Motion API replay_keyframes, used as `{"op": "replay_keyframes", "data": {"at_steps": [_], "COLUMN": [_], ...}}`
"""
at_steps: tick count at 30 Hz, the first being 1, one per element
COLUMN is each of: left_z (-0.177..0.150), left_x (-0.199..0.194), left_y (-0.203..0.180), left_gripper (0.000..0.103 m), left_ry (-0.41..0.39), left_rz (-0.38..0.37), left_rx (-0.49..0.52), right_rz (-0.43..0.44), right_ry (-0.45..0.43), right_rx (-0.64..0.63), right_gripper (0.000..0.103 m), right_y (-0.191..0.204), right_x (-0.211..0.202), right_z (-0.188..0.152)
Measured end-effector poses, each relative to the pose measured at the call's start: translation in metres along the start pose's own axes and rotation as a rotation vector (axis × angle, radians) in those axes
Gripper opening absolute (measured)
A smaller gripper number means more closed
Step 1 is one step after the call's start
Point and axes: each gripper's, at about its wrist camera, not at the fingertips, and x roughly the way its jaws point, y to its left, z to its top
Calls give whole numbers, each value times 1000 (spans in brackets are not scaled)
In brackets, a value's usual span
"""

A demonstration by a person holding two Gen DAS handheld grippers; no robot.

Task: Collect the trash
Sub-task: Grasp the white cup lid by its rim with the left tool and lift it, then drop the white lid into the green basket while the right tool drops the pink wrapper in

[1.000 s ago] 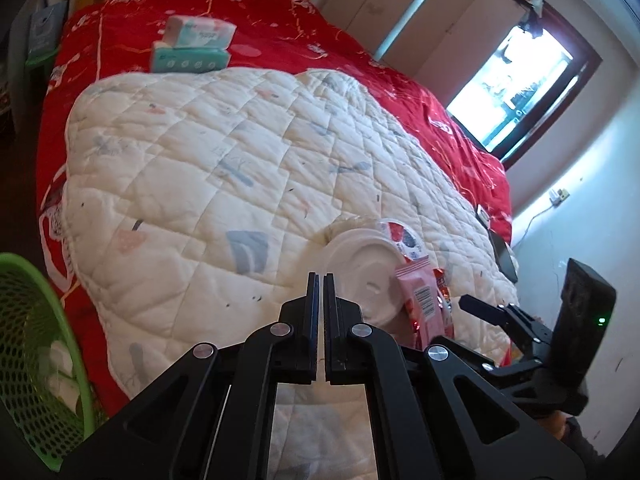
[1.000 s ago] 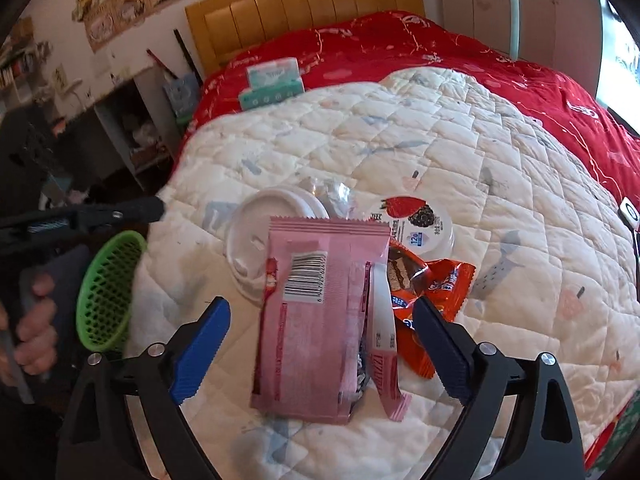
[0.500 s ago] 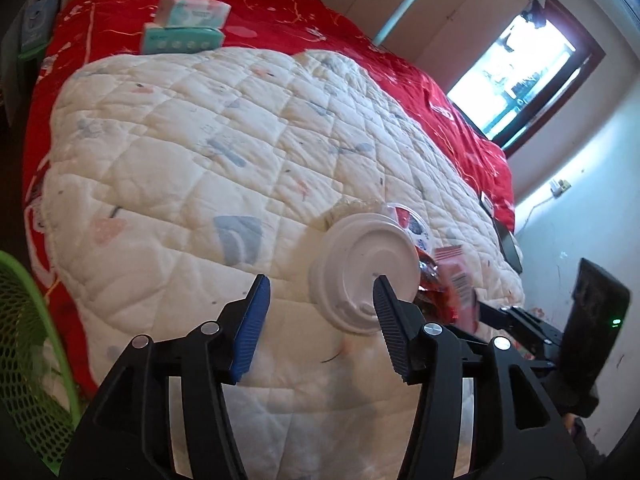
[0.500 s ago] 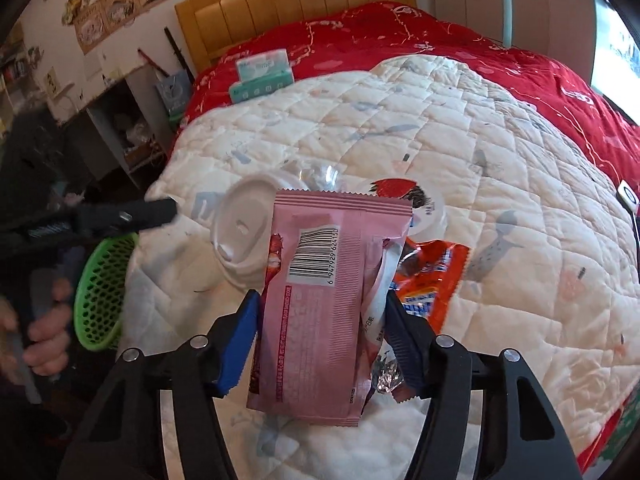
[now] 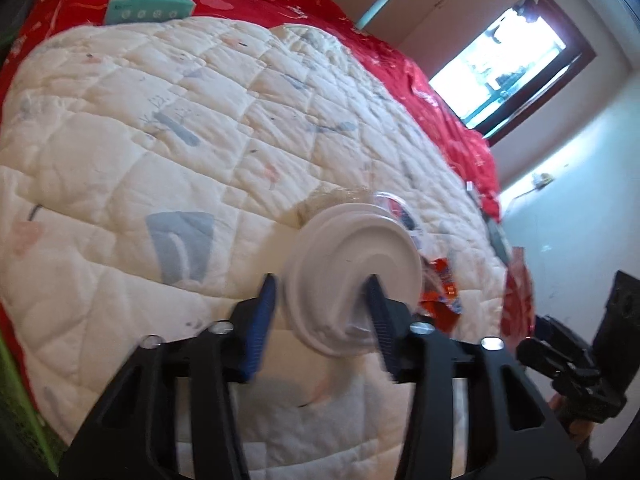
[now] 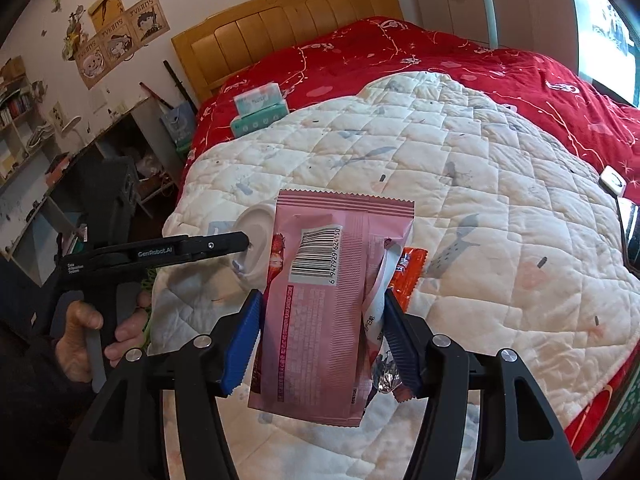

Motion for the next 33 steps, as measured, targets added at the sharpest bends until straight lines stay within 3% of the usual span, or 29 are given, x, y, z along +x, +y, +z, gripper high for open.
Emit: {"op": "replay_keyframes", "data": {"at_steps": [1, 3, 17, 23, 33], "left_z": [-1, -3, -24, -34, -63], "left_x": [-1, -4, -65, -116, -204], "left_y": [-1, -3, -7, 5, 63], "left_gripper": [39, 19, 19, 19, 19], "left_ry": [-4, -9, -99, -171, -294], "left_rz": [2, -8, 52, 129, 300], "left_rx": [4, 13, 7, -6, -102], "right_rz": [1, 3, 40, 75, 153], "right_ry": [-2, -9, -31, -33, -19], "right_rx": [0, 0, -16, -49, -119], "right_gripper": [57, 57, 58, 57, 58], "right_y": [0, 1, 25, 50, 105], "right_x": [-1, -4, -18, -18, -4], "right_z": [0, -1, -4, -4, 2]}}
